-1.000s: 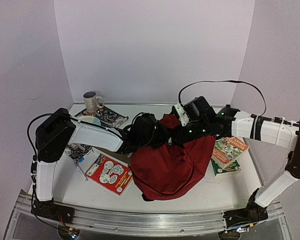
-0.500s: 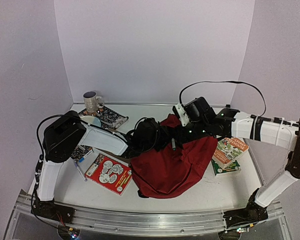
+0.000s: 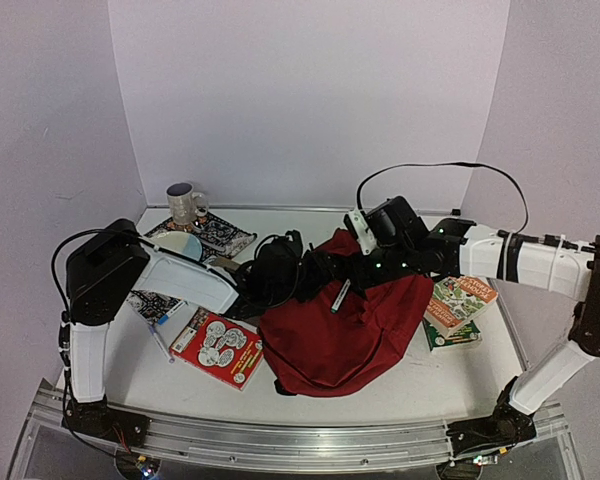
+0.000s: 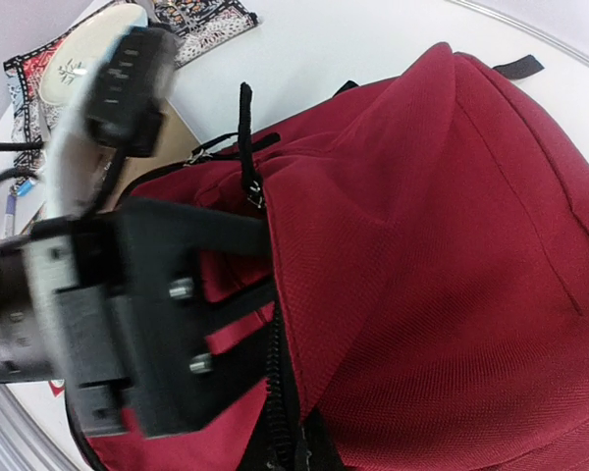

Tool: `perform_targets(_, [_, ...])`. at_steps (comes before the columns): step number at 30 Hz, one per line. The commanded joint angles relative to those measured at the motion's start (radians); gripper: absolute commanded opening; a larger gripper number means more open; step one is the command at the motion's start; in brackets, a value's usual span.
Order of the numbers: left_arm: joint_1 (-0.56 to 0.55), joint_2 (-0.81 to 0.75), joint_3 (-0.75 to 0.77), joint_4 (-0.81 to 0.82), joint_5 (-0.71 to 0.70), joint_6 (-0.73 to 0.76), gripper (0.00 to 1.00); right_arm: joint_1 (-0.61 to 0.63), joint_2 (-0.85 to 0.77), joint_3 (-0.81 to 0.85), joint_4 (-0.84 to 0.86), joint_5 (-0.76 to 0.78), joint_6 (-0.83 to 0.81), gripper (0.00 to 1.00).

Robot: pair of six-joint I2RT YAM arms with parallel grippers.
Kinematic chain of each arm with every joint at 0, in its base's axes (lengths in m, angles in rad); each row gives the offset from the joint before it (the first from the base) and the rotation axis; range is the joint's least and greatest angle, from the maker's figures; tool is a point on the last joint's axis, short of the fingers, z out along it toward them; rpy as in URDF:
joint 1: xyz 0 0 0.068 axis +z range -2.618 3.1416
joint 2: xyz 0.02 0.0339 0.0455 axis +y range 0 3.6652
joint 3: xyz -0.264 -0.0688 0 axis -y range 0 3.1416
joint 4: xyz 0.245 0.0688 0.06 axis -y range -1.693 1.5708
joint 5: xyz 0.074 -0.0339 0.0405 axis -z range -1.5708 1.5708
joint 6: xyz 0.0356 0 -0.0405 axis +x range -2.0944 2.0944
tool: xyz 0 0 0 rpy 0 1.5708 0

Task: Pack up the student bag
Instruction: Place the pen in the lower front pocket of the bag.

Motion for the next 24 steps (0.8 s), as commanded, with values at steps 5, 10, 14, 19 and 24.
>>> perform_targets(5, [-0.016,-0.222,-0.189,0.048,-0.067,0.287,0.63,0.013,0.051,0.016,-0.014,0.022,-0.009,0.00])
perform_targets(10, [-0.039,-0.309,-0.300,0.021,-0.062,0.426,0.63,0.013,0.063,0.024,-0.015,0.030,-0.016,0.00])
perform_targets(14, [-0.053,-0.330,-0.327,-0.061,-0.045,0.506,0.63,0.014,0.070,0.018,-0.018,0.048,-0.013,0.00])
perform_targets(19, [-0.093,-0.292,-0.300,-0.095,-0.012,0.589,0.57,0.013,0.083,0.025,-0.018,0.024,-0.005,0.00])
perform_targets(24, [-0.102,-0.198,-0.219,-0.102,0.024,0.635,0.44,0.013,0.084,0.034,-0.018,-0.001,-0.001,0.00])
